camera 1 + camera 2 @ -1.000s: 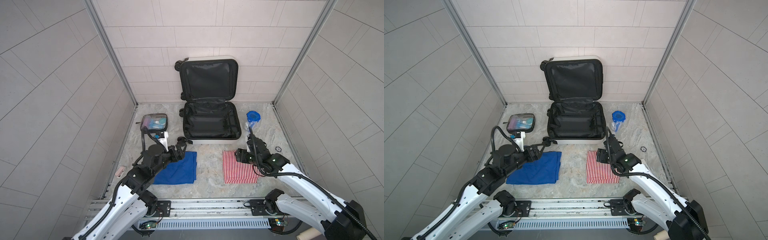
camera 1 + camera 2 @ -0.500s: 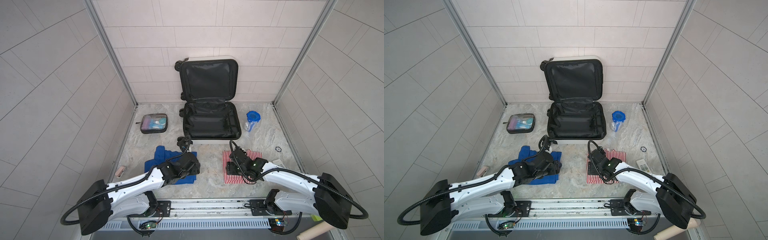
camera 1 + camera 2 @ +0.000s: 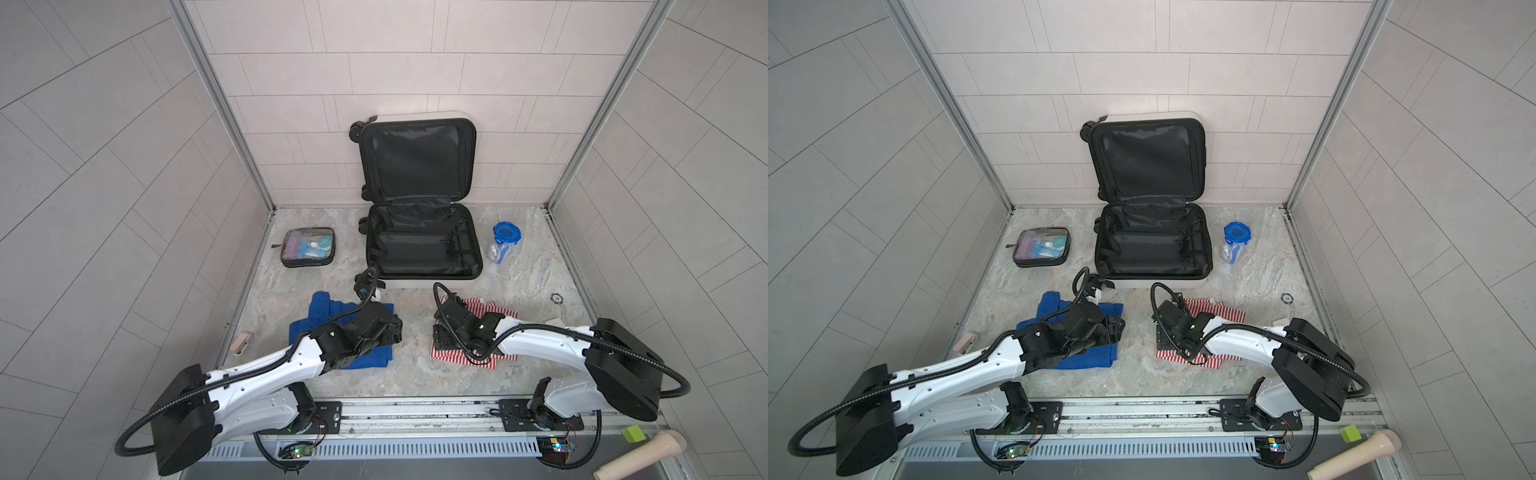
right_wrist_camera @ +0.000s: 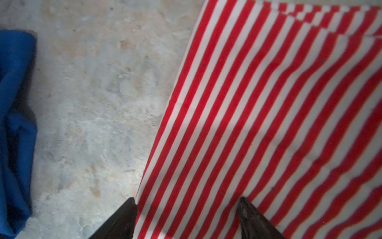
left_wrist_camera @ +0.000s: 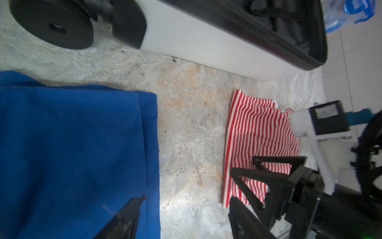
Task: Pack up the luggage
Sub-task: 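Grasp the striped shirt's edges with both grippers and gather it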
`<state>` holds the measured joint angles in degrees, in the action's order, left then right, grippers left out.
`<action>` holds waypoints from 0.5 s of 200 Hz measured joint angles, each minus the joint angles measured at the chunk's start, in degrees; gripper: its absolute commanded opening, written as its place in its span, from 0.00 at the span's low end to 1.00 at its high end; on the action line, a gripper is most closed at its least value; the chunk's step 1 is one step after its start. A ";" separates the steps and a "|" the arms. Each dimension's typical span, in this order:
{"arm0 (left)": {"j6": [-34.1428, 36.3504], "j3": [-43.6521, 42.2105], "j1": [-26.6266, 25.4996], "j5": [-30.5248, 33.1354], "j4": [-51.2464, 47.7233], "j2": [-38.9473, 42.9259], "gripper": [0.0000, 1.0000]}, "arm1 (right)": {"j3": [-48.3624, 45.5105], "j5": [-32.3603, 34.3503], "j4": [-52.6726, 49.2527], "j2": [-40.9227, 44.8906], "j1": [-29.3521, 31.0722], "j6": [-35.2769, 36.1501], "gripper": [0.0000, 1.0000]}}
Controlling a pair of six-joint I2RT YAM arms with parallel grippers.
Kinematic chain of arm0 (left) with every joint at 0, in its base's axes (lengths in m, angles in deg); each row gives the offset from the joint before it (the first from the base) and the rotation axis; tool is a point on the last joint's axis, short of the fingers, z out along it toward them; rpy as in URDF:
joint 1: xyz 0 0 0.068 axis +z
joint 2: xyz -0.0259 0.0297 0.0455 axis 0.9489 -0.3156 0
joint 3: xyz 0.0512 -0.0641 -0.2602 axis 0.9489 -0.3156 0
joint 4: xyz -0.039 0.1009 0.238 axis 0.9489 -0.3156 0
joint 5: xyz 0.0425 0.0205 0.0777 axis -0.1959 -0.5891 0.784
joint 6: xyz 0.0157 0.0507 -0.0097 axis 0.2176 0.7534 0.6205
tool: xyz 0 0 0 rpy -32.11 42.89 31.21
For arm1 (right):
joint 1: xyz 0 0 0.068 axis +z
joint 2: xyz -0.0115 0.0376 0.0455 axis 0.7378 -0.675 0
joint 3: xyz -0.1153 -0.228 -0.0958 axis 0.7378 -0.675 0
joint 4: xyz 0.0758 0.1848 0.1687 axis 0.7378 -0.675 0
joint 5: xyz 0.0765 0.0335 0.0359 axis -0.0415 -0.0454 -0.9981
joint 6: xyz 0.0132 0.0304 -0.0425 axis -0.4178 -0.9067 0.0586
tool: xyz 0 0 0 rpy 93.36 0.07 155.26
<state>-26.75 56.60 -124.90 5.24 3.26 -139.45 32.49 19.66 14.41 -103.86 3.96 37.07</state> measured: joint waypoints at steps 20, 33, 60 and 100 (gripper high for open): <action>-0.07 -2.21 2.60 -0.26 -0.07 3.56 0.79 | 2.08 0.07 0.85 -2.47 2.49 0.02 0.77; 0.07 -3.56 4.55 -0.76 -0.17 5.66 0.80 | 3.48 0.00 0.98 -3.93 4.31 0.11 0.76; 1.05 -4.37 7.15 -2.36 -0.72 7.34 0.81 | 5.42 -0.24 0.31 -5.20 6.95 0.33 0.78; 4.92 -1.81 7.30 -7.63 -0.48 1.29 0.74 | 7.21 1.95 -5.53 -1.03 7.30 0.87 0.84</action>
<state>-21.83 54.79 -117.60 -2.39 2.78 -138.16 39.70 21.61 8.88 -104.89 11.26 37.95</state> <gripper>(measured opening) 0.749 0.822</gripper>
